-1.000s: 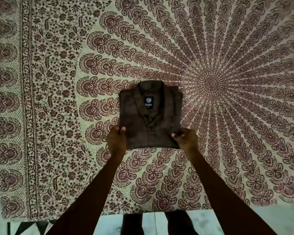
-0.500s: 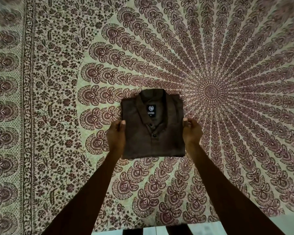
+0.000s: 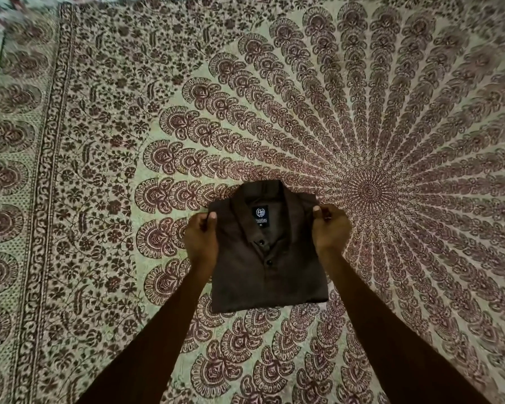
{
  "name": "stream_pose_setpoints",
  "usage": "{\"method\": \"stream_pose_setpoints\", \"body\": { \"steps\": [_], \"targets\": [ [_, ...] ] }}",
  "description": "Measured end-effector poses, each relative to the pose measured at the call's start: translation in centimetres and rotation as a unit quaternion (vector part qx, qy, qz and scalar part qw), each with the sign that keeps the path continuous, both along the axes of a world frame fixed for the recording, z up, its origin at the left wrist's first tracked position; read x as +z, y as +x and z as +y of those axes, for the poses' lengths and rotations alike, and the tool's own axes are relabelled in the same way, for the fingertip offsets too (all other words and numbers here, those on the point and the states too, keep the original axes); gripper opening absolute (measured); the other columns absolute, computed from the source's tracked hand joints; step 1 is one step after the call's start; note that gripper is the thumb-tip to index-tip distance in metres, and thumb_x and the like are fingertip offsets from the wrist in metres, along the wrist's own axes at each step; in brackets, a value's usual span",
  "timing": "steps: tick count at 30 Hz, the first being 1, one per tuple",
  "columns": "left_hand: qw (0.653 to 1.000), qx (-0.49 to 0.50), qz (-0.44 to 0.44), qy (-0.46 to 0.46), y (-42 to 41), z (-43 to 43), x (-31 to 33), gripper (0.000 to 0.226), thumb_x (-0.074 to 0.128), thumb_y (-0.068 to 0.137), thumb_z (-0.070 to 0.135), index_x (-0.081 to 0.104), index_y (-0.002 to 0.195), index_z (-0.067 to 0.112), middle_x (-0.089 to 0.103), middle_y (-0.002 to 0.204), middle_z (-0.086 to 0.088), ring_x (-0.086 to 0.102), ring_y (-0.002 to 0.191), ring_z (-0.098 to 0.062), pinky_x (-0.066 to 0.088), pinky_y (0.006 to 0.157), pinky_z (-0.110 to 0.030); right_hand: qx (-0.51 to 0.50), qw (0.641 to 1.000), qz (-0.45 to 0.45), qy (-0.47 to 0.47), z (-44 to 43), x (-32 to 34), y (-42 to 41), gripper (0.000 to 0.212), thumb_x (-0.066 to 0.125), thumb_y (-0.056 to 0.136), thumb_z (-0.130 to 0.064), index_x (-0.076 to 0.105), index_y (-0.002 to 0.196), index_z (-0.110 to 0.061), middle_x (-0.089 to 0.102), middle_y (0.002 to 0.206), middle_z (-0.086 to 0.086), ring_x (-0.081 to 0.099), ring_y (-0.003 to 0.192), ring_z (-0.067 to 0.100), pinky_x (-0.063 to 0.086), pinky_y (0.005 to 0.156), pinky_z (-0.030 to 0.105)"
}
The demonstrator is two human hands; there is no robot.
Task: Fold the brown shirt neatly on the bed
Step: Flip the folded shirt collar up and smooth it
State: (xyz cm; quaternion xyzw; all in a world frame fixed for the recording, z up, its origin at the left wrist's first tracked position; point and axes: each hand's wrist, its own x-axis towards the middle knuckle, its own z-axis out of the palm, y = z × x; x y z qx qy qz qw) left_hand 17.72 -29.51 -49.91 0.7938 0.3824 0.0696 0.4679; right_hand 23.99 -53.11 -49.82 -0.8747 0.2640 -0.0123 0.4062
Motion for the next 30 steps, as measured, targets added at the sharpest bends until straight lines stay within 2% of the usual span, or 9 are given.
{"method": "stream_pose_setpoints", "body": {
  "steps": [2, 5, 8, 12, 15, 20, 25, 28, 30],
  "targets": [
    [1.000, 0.002, 0.014, -0.008, 0.6, 0.5, -0.6, 0.019, 0.061, 0.092, 0.022, 0.067, 0.092, 0.004, 0.069, 0.088, -0.011, 0.059, 0.079, -0.019, 0.045, 0.074, -0.030, -0.004, 1.000, 0.012, -0.013, 0.3, -0.6, 0.7, 0.016, 0.066, 0.087, -0.023, 0.074, 0.094, -0.010, 0.071, 0.090, 0.010, 0.066, 0.081, 0.027, 0.039, 0.066, 0.022],
    [0.998, -0.006, 0.066, 0.012, 1.5, 1.0, -1.0, 0.022, 0.062, 0.091, 0.024, 0.066, 0.102, 0.005, 0.070, 0.102, -0.013, 0.063, 0.094, -0.026, 0.039, 0.077, -0.024, 0.008, 0.996, 0.066, -0.059, 0.5, -1.2, 1.5, 0.022, 0.060, 0.088, -0.029, 0.072, 0.093, -0.011, 0.071, 0.094, 0.014, 0.067, 0.085, 0.029, 0.045, 0.067, 0.027],
    [0.997, -0.015, 0.065, 0.036, 1.7, 0.9, -0.9, 0.020, 0.062, 0.090, 0.023, 0.063, 0.101, 0.006, 0.068, 0.103, -0.013, 0.063, 0.094, -0.028, 0.038, 0.075, -0.021, 0.014, 0.992, 0.096, -0.076, 0.6, -2.0, 1.5, 0.026, 0.056, 0.090, -0.031, 0.070, 0.095, -0.010, 0.069, 0.099, 0.015, 0.066, 0.090, 0.031, 0.049, 0.071, 0.031],
    [0.975, -0.077, 0.012, 0.209, 0.9, 0.4, -0.6, 0.026, 0.058, 0.089, 0.026, 0.056, 0.109, 0.009, 0.056, 0.113, -0.014, 0.054, 0.103, -0.032, 0.044, 0.086, -0.036, 0.044, 0.990, 0.057, -0.120, 0.8, -2.5, 0.6, 0.025, 0.050, 0.094, -0.029, 0.064, 0.095, -0.008, 0.064, 0.100, 0.014, 0.062, 0.091, 0.032, 0.047, 0.073, 0.033],
    [0.938, -0.180, 0.024, 0.296, 0.1, -0.8, -0.9, 0.036, 0.049, 0.096, 0.033, 0.050, 0.128, 0.017, 0.049, 0.134, -0.009, 0.044, 0.123, -0.027, 0.033, 0.102, -0.044, 0.046, 0.986, 0.036, -0.159, 0.9, -2.6, 0.3, 0.022, 0.048, 0.096, -0.027, 0.060, 0.095, -0.009, 0.062, 0.101, 0.013, 0.059, 0.093, 0.032, 0.044, 0.071, 0.035],
    [0.893, -0.301, 0.085, 0.323, -1.2, -0.3, -3.9, 0.051, 0.031, 0.102, 0.038, 0.029, 0.150, 0.021, 0.027, 0.158, 0.002, 0.023, 0.146, -0.025, 0.013, 0.117, -0.043, 0.070, 0.977, -0.005, -0.203, 1.1, -3.3, -0.1, 0.023, 0.046, 0.096, -0.029, 0.056, 0.103, -0.010, 0.061, 0.102, 0.012, 0.058, 0.094, 0.033, 0.046, 0.074, 0.039],
    [0.906, -0.274, 0.091, 0.309, -2.3, -1.5, -1.9, 0.055, 0.029, 0.103, 0.037, 0.019, 0.153, 0.019, 0.014, 0.162, 0.000, 0.012, 0.150, -0.022, 0.011, 0.120, -0.047, 0.089, 0.968, -0.118, -0.203, 0.0, -1.8, -2.6, 0.025, 0.045, 0.097, -0.022, 0.058, 0.115, -0.011, 0.057, 0.113, 0.011, 0.051, 0.101, 0.026, 0.044, 0.084, 0.040],
    [0.909, -0.296, 0.067, 0.287, -5.1, -3.3, -0.3, 0.059, 0.034, 0.102, 0.037, 0.019, 0.153, 0.013, 0.012, 0.163, -0.002, 0.005, 0.151, -0.019, 0.009, 0.121, -0.044, 0.146, 0.962, -0.065, -0.223, -0.1, -0.5, -6.8, 0.035, 0.040, 0.098, -0.022, 0.053, 0.131, -0.015, 0.053, 0.134, 0.008, 0.046, 0.121, 0.027, 0.039, 0.098, 0.043],
    [0.893, -0.339, 0.071, 0.286, -7.1, -4.2, -0.6, 0.063, 0.034, 0.101, 0.041, 0.015, 0.154, 0.011, 0.008, 0.163, -0.004, 0.002, 0.151, -0.019, 0.009, 0.122, -0.045, 0.228, 0.945, 0.007, -0.236, -0.1, -0.6, -9.6, 0.047, 0.034, 0.101, -0.034, 0.038, 0.145, -0.018, 0.035, 0.153, 0.008, 0.031, 0.140, 0.029, 0.029, 0.112, 0.047]
  ]
}}
